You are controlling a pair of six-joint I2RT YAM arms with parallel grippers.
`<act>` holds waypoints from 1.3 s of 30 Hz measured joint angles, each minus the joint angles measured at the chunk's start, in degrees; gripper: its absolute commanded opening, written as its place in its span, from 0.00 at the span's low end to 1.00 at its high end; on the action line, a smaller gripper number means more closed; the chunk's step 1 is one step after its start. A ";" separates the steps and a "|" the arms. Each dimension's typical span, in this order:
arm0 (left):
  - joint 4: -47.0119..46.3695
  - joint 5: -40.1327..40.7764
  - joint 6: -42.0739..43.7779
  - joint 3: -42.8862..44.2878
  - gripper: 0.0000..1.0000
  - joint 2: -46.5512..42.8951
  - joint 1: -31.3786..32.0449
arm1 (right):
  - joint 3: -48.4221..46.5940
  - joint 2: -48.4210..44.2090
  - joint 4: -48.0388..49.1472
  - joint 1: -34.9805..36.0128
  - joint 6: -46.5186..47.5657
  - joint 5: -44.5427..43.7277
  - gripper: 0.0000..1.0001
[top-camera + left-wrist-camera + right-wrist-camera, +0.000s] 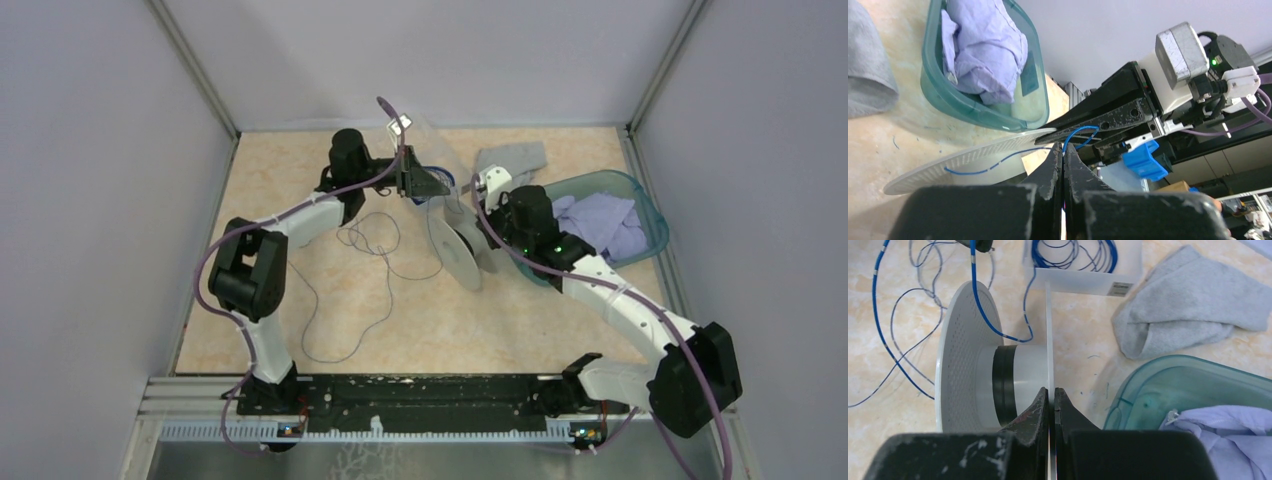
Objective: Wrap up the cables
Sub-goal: Wrap the cable around the cable reel.
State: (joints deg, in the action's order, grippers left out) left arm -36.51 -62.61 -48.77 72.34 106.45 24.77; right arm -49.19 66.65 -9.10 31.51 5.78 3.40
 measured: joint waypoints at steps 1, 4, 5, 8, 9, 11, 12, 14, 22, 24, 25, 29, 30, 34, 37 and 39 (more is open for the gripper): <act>0.17 -0.02 0.20 0.92 0.00 0.55 0.00 | 0.00 0.13 0.22 0.02 -0.20 -1.20 0.00; 0.61 -0.02 0.63 3.37 0.00 2.32 0.02 | -0.11 0.61 0.94 0.22 -0.74 -4.31 0.00; 0.79 -0.02 0.72 4.15 0.00 2.99 0.15 | -0.37 0.92 0.96 0.22 -0.92 -5.09 0.00; 1.11 0.00 0.98 5.86 0.00 4.85 0.26 | -1.05 2.03 1.46 0.26 -1.01 -7.17 0.00; 1.22 0.00 1.05 6.03 0.00 5.25 0.26 | -1.27 2.36 1.66 0.26 -1.01 -7.63 0.00; 1.90 0.02 1.11 6.36 0.00 5.95 0.39 | -1.36 2.64 1.99 0.24 -0.92 -8.48 0.00; 2.08 0.02 1.14 6.43 0.00 6.16 0.46 | -1.36 2.64 2.05 0.17 -0.90 -8.72 0.00; 2.32 0.02 1.36 6.51 0.00 6.36 0.57 | -1.36 2.75 2.21 -0.33 -0.83 -8.79 0.00; 2.54 0.02 2.16 6.86 0.00 6.38 0.96 | -1.36 2.75 2.49 -2.16 1.68 -7.98 0.00; 2.84 0.02 2.40 6.93 0.00 6.45 1.18 | -1.36 2.78 2.49 -2.19 2.21 -7.76 0.01; 3.06 0.02 2.56 7.04 0.00 6.51 1.33 | -1.36 2.78 2.51 -2.21 2.34 -7.58 0.02; 3.61 0.02 2.99 8.15 0.00 7.61 1.77 | -1.36 2.78 2.49 -2.45 2.73 -6.67 0.11; 3.72 0.04 2.99 8.52 0.00 7.98 1.86 | -1.36 2.78 2.49 -2.45 2.80 -6.51 0.12; 4.26 0.07 2.99 10.43 0.00 9.46 2.12 | -1.36 2.78 2.19 -2.54 3.26 -6.27 0.17; 4.42 0.09 2.49 11.89 0.00 10.25 2.49 | -1.36 2.78 1.84 -2.58 3.43 -6.12 0.19; 4.39 0.07 2.01 12.92 0.00 10.62 2.91 | -1.36 2.82 1.46 -2.75 3.48 -5.84 0.21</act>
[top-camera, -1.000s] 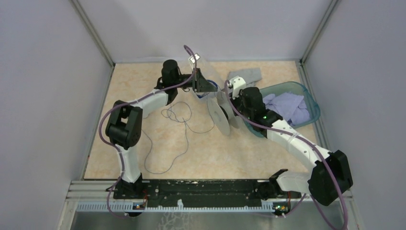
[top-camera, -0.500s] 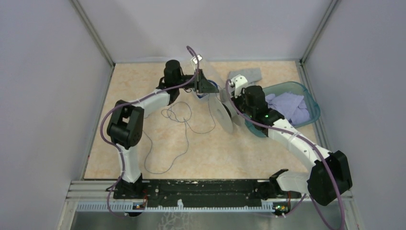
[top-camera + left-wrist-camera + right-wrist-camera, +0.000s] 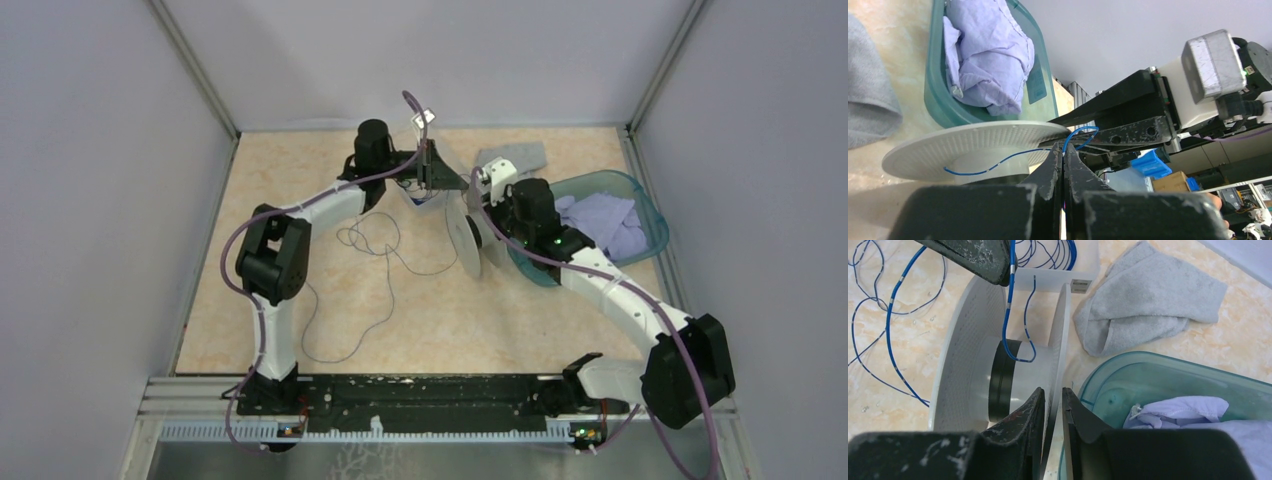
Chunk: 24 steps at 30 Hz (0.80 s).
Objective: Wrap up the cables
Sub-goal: Wrap the cable around the cable reel.
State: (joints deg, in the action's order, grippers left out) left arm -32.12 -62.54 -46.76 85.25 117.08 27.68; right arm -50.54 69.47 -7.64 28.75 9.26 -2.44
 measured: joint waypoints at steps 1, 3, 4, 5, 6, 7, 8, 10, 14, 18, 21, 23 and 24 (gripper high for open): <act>-0.07 0.00 -0.17 0.52 0.00 0.22 0.28 | 0.00 0.07 -0.20 -0.15 -0.02 0.07 0.22; -0.35 -0.02 -0.74 1.33 0.00 0.59 0.87 | 0.00 0.11 -0.72 -0.57 -0.04 0.44 0.23; -0.59 -0.02 -1.09 1.57 0.00 0.74 1.09 | 0.00 0.11 -0.85 -0.83 -0.02 0.61 0.24; -0.90 -0.02 -1.46 1.86 0.00 0.98 1.31 | 0.00 0.11 -0.96 -1.03 -0.04 0.76 0.25; -1.11 -0.02 -1.77 2.14 0.00 1.27 1.51 | 0.00 0.11 -1.03 -1.22 -0.04 1.03 0.26; -1.33 -0.02 -2.16 2.32 0.00 1.57 1.62 | 0.00 0.11 -1.09 -1.38 -0.09 1.16 0.27; -1.42 -0.02 -2.47 2.36 0.00 1.70 1.75 | 0.00 0.11 -1.16 -1.51 -0.09 1.38 0.28; -1.70 -0.02 -3.02 2.36 0.00 2.10 1.86 | 0.00 0.09 -1.38 -1.64 -0.15 1.84 0.31; -2.27 0.00 -4.07 2.36 0.00 2.40 1.86 | 0.02 -0.11 -1.51 -1.66 -0.31 3.41 0.35; -3.54 -0.02 -5.22 2.36 0.00 2.40 1.92 | 0.68 -0.81 -0.76 -1.68 -0.24 4.87 0.37; -4.48 0.00 -6.45 2.36 0.00 2.40 1.95 | 1.86 -1.20 0.57 -1.68 -0.09 5.62 0.39; -5.25 0.00 -7.19 2.25 0.00 2.40 1.97 | 2.86 -1.22 1.57 -1.68 0.02 5.75 0.40; -5.66 0.00 -7.56 2.10 0.00 2.40 1.97 | 3.32 -1.22 2.14 -1.66 0.02 5.73 0.40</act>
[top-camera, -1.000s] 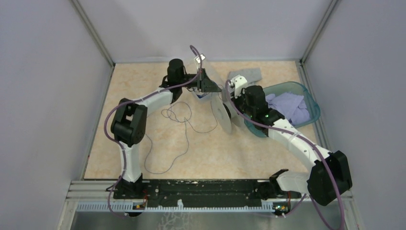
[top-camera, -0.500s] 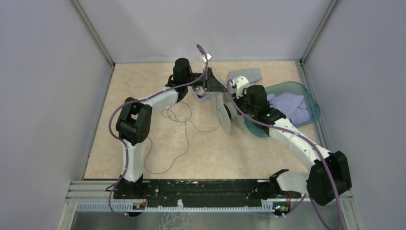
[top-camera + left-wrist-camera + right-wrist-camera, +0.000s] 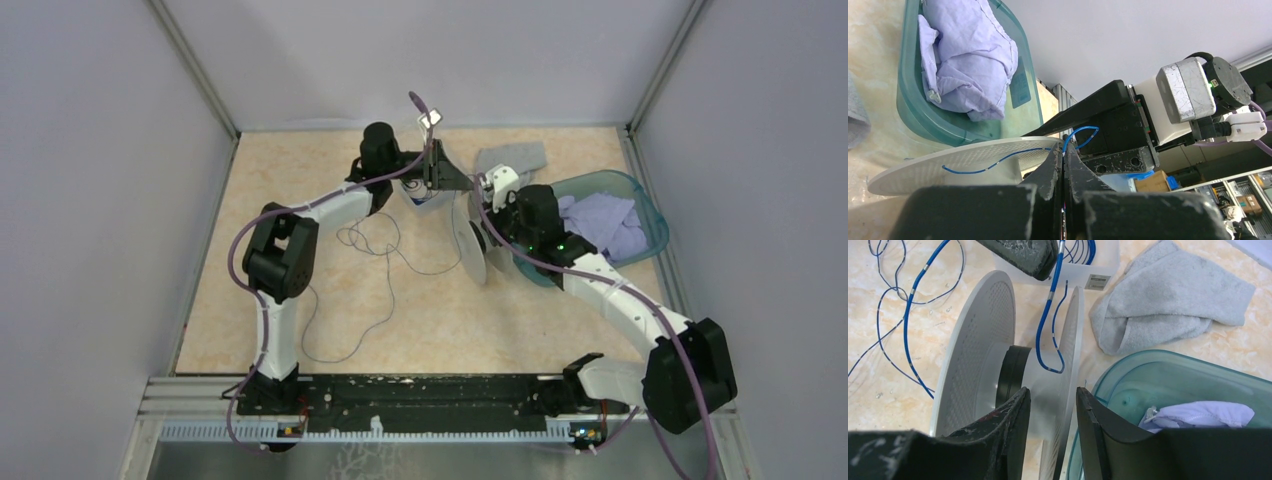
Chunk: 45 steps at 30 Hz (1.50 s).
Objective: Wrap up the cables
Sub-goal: Wrap the cable around the cable reel.
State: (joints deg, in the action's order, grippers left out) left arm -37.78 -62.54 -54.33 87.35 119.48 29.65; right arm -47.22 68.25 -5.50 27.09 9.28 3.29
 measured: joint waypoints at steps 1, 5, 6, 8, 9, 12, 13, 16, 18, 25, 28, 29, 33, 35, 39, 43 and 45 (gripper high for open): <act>-0.42 0.02 -0.28 -0.28 0.00 0.00 0.02 | 0.35 0.00 0.28 -0.02 0.02 -0.04 0.40; -1.70 0.04 -1.64 -1.97 0.00 0.00 0.28 | 1.29 -0.09 2.08 -0.02 -0.13 -0.26 0.41; -2.05 0.04 -2.05 -2.51 0.00 0.00 0.39 | 1.55 -0.20 2.54 -0.02 -0.28 -0.24 0.41; -2.45 0.02 -2.73 -3.26 0.00 0.00 0.59 | 1.84 -0.44 3.08 -0.02 -0.50 -0.26 0.40; -2.71 0.04 -2.97 -3.58 0.00 0.00 0.66 | 1.86 -0.52 3.17 -0.02 -0.61 -0.33 0.38; -3.63 0.04 -3.87 -4.39 0.00 0.00 0.98 | 1.86 -0.61 3.98 -0.02 -1.03 -0.44 0.34; -3.89 0.04 -4.07 -4.55 0.00 0.00 1.07 | 1.86 -0.61 4.22 -0.02 -1.14 -0.46 0.32; -4.61 0.02 -4.68 -4.83 0.00 0.00 1.31 | 1.86 -0.61 4.44 -0.02 -1.42 -0.57 0.27; -4.92 0.04 -5.03 -4.85 0.00 0.00 1.40 | 1.88 -0.61 4.72 -0.02 -1.53 -0.68 0.24; -5.53 0.09 -5.51 -4.94 0.00 0.00 1.44 | 1.90 -0.61 5.14 -0.02 -1.60 -1.55 0.20; -5.55 0.13 -5.62 -4.96 0.00 0.00 1.44 | 1.92 -0.61 5.20 -0.02 -1.57 -1.86 0.17; -5.55 0.13 -5.64 -4.96 0.00 0.00 1.44 | 1.92 -0.61 5.22 -0.02 -1.57 -1.97 0.17; -5.55 0.17 -5.66 -5.01 0.00 0.00 1.46 | 1.92 -0.61 5.25 0.00 -1.36 -2.64 0.13; -5.55 0.22 -5.66 -5.03 0.00 0.00 1.49 | 1.92 -0.61 5.25 0.02 -1.25 -3.21 0.12; -5.49 0.46 -5.62 -5.07 0.00 0.00 1.51 | 1.92 -0.59 5.27 0.24 -0.66 -4.13 0.07; -5.46 0.85 -5.53 -6.12 0.00 0.00 1.57 | 1.92 -0.59 5.57 0.52 -0.28 -4.39 0.00; -5.35 0.98 -5.35 -6.97 0.00 0.00 1.66 | 1.92 -0.57 5.75 0.66 0.02 -4.33 0.00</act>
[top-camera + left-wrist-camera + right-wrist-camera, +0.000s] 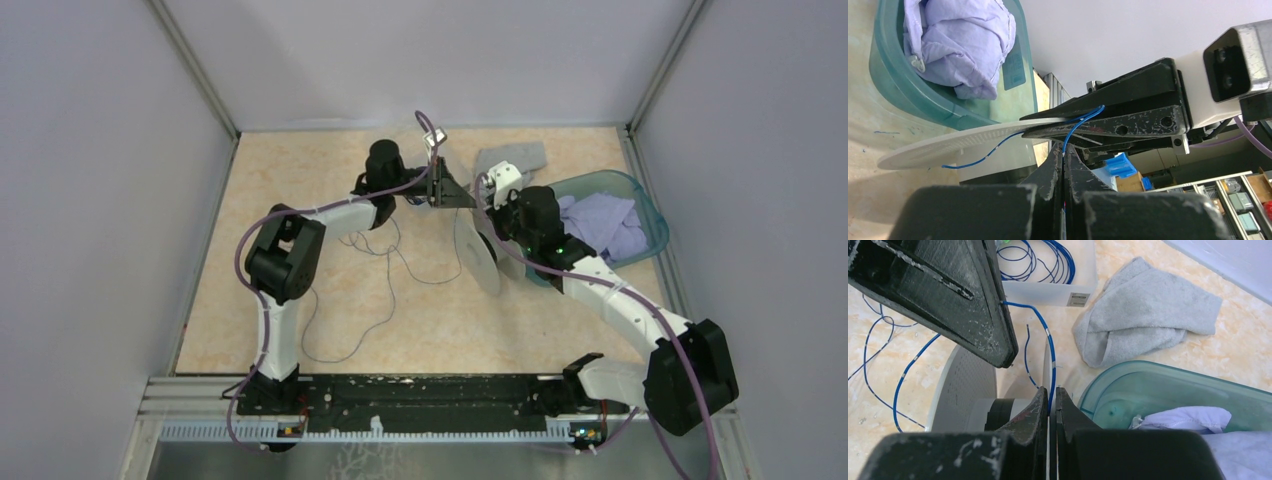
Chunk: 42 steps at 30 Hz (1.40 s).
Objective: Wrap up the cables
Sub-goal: Wrap the cable around the cable reel.
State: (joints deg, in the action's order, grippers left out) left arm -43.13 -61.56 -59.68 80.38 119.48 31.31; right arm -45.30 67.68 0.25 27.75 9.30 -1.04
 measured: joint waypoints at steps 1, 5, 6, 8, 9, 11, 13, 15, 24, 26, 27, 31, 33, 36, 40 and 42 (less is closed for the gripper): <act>0.22 0.02 0.22 -0.24 0.00 0.00 0.04 | 0.00 0.00 0.02 0.00 0.13 0.00 0.00; 1.66 0.02 1.95 -0.59 0.00 -0.02 0.09 | -0.02 0.00 -0.04 0.00 0.63 0.17 0.00; 2.19 0.02 2.62 -0.59 0.00 -0.09 0.07 | -0.02 0.00 -0.04 -0.02 0.72 0.31 0.00; 3.45 0.00 4.04 -0.59 0.00 -0.24 -0.02 | -0.02 0.00 -0.02 -0.02 0.90 0.72 0.00; 4.17 -0.04 4.87 -0.59 0.00 -0.35 -0.22 | -0.02 0.00 -0.02 -0.02 1.14 0.98 0.00; 5.92 -0.15 6.75 -0.57 0.00 -0.66 -0.59 | -0.04 0.00 0.00 -0.07 1.42 1.53 0.00; 7.69 -0.31 8.63 -0.50 0.00 -1.09 -0.98 | -0.11 0.00 -0.04 -0.24 1.68 2.49 0.00; 9.60 -0.50 10.64 -0.48 0.00 -1.79 -1.57 | -0.11 0.00 -0.04 -0.61 2.05 3.48 0.00; 20.74 -0.70 23.82 -0.13 0.00 -5.49 -4.74 | -0.11 0.00 -0.22 -2.45 2.80 7.91 0.00; 24.09 -0.46 27.58 0.59 0.00 -5.60 -4.76 | -0.11 0.00 -0.22 -2.56 3.13 8.59 0.00; 25.86 -0.28 29.57 0.98 0.00 -5.62 -4.72 | -0.13 0.00 -0.22 -2.67 3.17 8.90 0.00; 32.20 0.98 36.63 2.14 0.00 -5.75 -4.68 | -0.13 0.00 -0.22 -2.86 3.19 9.62 0.00; 34.47 1.77 39.08 2.21 0.00 -6.12 -4.66 | -0.17 0.17 -0.09 -2.86 3.17 9.81 0.00; 36.30 2.62 41.42 2.36 0.00 -6.34 -4.57 | -0.76 1.05 -0.07 -2.91 3.15 9.92 0.00; 38.18 3.72 43.25 2.75 0.00 -6.34 -4.02 | -1.99 1.88 -1.29 -3.04 3.17 9.94 0.06; 39.54 4.28 44.26 3.69 0.00 -6.34 -3.63 | -2.58 2.01 -2.36 -3.21 3.15 10.01 0.12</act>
State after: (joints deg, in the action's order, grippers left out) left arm -3.60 -57.28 -15.42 84.07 113.14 27.68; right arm -47.88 69.69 -2.11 24.53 12.45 8.97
